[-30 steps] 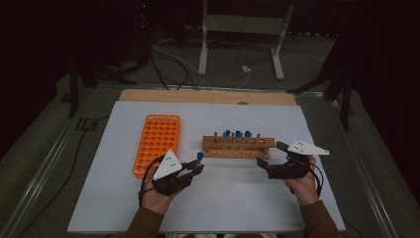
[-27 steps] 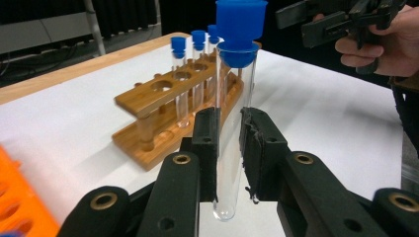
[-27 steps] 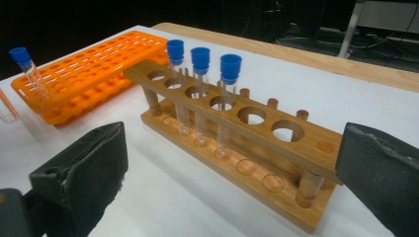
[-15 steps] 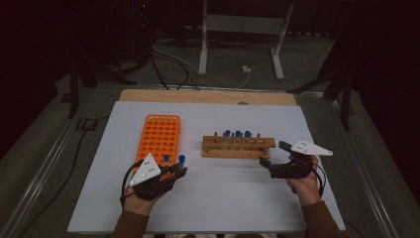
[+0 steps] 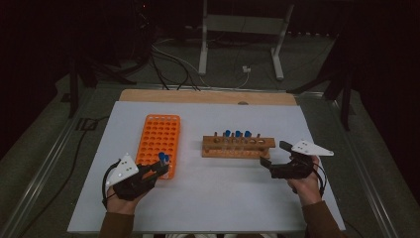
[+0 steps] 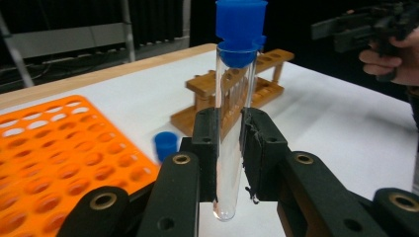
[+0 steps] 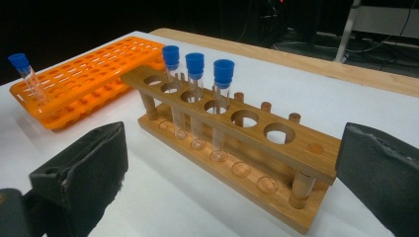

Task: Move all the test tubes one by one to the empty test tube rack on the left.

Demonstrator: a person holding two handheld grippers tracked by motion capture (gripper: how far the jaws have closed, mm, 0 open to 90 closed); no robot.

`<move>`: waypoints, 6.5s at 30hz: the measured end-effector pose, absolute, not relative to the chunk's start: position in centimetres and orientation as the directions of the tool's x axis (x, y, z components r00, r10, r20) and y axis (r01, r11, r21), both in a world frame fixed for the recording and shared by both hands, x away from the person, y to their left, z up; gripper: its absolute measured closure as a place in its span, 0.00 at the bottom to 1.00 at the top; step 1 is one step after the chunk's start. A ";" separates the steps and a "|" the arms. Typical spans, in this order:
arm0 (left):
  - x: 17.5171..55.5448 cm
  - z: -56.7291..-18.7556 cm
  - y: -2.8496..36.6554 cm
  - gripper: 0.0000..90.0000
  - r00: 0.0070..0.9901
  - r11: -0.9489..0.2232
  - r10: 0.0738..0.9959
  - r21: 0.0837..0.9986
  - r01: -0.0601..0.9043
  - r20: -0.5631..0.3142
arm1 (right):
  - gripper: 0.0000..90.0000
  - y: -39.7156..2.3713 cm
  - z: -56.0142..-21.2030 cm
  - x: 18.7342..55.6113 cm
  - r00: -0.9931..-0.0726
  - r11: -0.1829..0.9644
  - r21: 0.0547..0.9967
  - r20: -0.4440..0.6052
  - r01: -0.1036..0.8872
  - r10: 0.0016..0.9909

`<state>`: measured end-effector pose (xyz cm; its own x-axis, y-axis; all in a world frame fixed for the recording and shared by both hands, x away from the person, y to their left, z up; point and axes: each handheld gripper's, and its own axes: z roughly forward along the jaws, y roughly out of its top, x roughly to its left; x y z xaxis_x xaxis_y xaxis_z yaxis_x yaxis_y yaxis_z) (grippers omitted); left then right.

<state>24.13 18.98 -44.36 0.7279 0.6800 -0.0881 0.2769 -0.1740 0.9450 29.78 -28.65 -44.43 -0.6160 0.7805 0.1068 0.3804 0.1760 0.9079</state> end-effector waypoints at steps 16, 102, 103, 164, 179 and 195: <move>26.4 -46.6 19.6 0.87 0.621 -0.167 0.781 0.932 0.321 -0.073 | 0.00 -28.7 -44.4 29.8 -0.614 0.172 0.908 0.110 0.382 0.781; 27.4 -45.1 10.1 0.01 0.657 -0.162 0.746 0.928 0.334 -0.107 | 0.00 -26.9 -43.4 31.6 -0.640 0.193 0.900 0.116 0.391 0.759; 27.3 -45.2 9.9 0.01 0.664 -0.164 0.741 0.929 0.331 -0.106 | 0.00 -26.8 -43.4 31.8 -0.639 0.194 0.898 0.117 0.395 0.760; 26.4 -48.3 6.2 0.01 0.719 -0.257 0.689 0.898 0.356 -0.088 | 0.85 -23.1 -43.3 35.4 -0.627 0.263 0.897 0.021 0.356 0.779; 26.6 -48.6 6.1 0.01 0.719 -0.264 0.688 0.888 0.377 -0.101 | 0.86 -24.6 -39.9 33.9 -0.631 0.218 0.932 0.015 0.291 0.776; 26.5 -48.5 5.9 0.01 0.713 -0.254 0.693 0.889 0.380 -0.107 | 0.86 -25.4 -40.3 31.2 -0.672 0.192 0.932 0.069 0.307 0.738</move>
